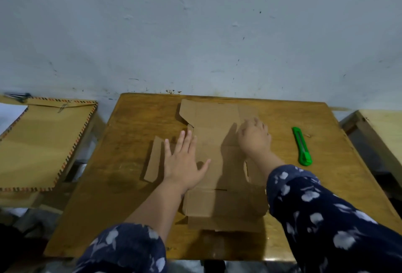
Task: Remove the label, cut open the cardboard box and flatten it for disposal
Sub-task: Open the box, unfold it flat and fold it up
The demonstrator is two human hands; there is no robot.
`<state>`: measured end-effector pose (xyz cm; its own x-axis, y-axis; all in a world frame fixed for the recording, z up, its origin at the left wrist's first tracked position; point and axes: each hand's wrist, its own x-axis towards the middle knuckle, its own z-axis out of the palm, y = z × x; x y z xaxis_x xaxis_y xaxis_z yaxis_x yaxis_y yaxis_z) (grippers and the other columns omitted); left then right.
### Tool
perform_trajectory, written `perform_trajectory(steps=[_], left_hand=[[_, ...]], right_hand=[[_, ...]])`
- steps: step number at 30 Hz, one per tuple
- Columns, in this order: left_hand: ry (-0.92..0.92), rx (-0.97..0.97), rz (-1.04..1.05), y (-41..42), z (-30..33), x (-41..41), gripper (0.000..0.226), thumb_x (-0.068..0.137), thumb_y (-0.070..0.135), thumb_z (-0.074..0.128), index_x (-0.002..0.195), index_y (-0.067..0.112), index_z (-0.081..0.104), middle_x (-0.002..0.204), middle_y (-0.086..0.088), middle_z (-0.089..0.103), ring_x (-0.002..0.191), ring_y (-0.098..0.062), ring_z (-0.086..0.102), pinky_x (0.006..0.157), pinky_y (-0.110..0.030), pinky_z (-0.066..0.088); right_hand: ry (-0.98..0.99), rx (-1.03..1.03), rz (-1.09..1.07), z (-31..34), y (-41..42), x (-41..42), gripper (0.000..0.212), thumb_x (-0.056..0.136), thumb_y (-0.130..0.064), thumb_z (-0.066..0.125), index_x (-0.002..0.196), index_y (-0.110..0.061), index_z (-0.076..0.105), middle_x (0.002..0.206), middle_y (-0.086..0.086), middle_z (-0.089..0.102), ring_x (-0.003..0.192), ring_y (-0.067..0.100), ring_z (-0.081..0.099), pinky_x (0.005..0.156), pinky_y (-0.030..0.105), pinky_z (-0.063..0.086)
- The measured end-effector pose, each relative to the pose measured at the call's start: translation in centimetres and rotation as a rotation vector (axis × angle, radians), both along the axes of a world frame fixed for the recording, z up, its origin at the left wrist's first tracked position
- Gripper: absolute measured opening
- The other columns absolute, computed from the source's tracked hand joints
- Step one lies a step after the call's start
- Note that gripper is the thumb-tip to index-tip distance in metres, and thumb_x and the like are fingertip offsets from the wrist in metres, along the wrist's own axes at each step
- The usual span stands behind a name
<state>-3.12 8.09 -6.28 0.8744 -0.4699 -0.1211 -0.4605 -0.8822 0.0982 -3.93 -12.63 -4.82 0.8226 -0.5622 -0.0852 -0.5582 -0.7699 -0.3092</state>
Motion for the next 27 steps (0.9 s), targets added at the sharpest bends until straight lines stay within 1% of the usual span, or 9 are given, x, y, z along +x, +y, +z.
perform_trajectory(steps=[4,6,8,9,11,15,19,21,27], left_hand=[[0.058,0.055,0.002,1.1,-1.5,0.4,0.095,0.081,0.079,0.013,0.149,0.019,-0.015,0.157,0.001,-0.023,0.143,-0.018,-0.025,0.115,-0.057,-0.011],[0.067,0.083,0.001,1.9,-2.1,0.6,0.1,0.076,0.082,0.008,0.148,0.018,-0.018,0.156,0.002,-0.026,0.142,-0.018,-0.026,0.114,-0.056,-0.012],[0.061,0.107,-0.004,2.5,-2.8,0.7,0.107,0.069,0.087,0.002,0.147,0.018,-0.02,0.156,0.002,-0.026,0.142,-0.018,-0.026,0.114,-0.056,-0.012],[0.068,0.107,-0.006,2.8,-3.2,0.7,0.109,0.066,0.089,0.0,0.147,0.018,-0.021,0.156,0.002,-0.027,0.142,-0.018,-0.026,0.114,-0.056,-0.012],[0.09,0.085,-0.002,3.1,-3.7,0.7,0.109,0.064,0.09,-0.001,0.145,0.019,-0.023,0.155,0.003,-0.028,0.142,-0.018,-0.026,0.113,-0.056,-0.014],[0.085,0.075,0.026,2.8,-4.1,1.1,0.105,0.066,0.088,-0.002,0.143,0.021,-0.025,0.154,0.004,-0.029,0.141,-0.018,-0.028,0.113,-0.057,-0.014],[0.08,0.083,0.055,2.1,-4.1,2.1,0.108,0.059,0.088,-0.014,0.142,0.021,-0.027,0.154,0.004,-0.029,0.142,-0.018,-0.026,0.114,-0.058,-0.009],[0.089,0.073,0.079,1.8,-4.0,2.4,0.106,0.061,0.088,-0.011,0.141,0.021,-0.028,0.154,0.004,-0.028,0.143,-0.017,-0.025,0.114,-0.058,-0.009],[0.079,0.094,0.082,1.4,-3.6,2.3,0.101,0.065,0.085,-0.01,0.14,0.02,-0.027,0.155,0.002,-0.026,0.143,-0.017,-0.024,0.114,-0.059,-0.009]], right_hand=[[-0.077,0.248,-0.158,-0.6,-3.3,3.3,0.048,0.097,-0.026,0.043,0.144,-0.018,0.036,0.15,0.018,0.03,0.127,0.036,0.044,0.103,0.047,0.041],[-0.133,0.354,-0.22,-0.9,-4.5,4.5,0.047,0.098,-0.021,0.044,0.144,-0.019,0.037,0.146,0.02,0.037,0.099,0.028,0.061,0.081,0.037,0.051],[-0.188,0.419,-0.249,-1.2,-5.3,5.4,0.045,0.097,-0.016,0.045,0.142,-0.018,0.041,0.128,0.019,0.057,0.065,0.014,0.056,0.053,0.028,0.045],[-0.216,0.442,-0.268,-1.3,-5.6,5.7,0.044,0.097,-0.014,0.046,0.14,-0.017,0.044,0.119,0.016,0.063,0.059,0.012,0.052,0.048,0.025,0.041],[-0.278,0.491,-0.314,-1.4,-6.0,6.2,0.04,0.096,-0.011,0.048,0.136,-0.017,0.05,0.111,0.013,0.065,0.062,0.014,0.054,0.049,0.024,0.042],[-0.374,0.537,-0.326,-1.0,-6.2,6.7,0.039,0.094,-0.01,0.054,0.131,-0.02,0.056,0.113,0.009,0.065,0.079,0.018,0.06,0.064,0.027,0.048],[-0.488,0.665,-0.37,0.1,-6.6,6.8,0.042,0.091,-0.009,0.059,0.131,-0.021,0.056,0.09,0.004,0.065,0.093,0.027,0.066,0.085,0.038,0.056],[-0.518,0.708,-0.376,0.6,-6.7,6.6,0.043,0.089,-0.009,0.061,0.13,-0.022,0.057,0.088,0.001,0.064,0.092,0.027,0.067,0.085,0.044,0.056],[-0.566,0.694,-0.372,1.5,-5.8,4.7,0.044,0.089,-0.009,0.062,0.13,-0.022,0.056,0.086,-0.007,0.058,0.086,0.017,0.06,0.08,0.039,0.058]])
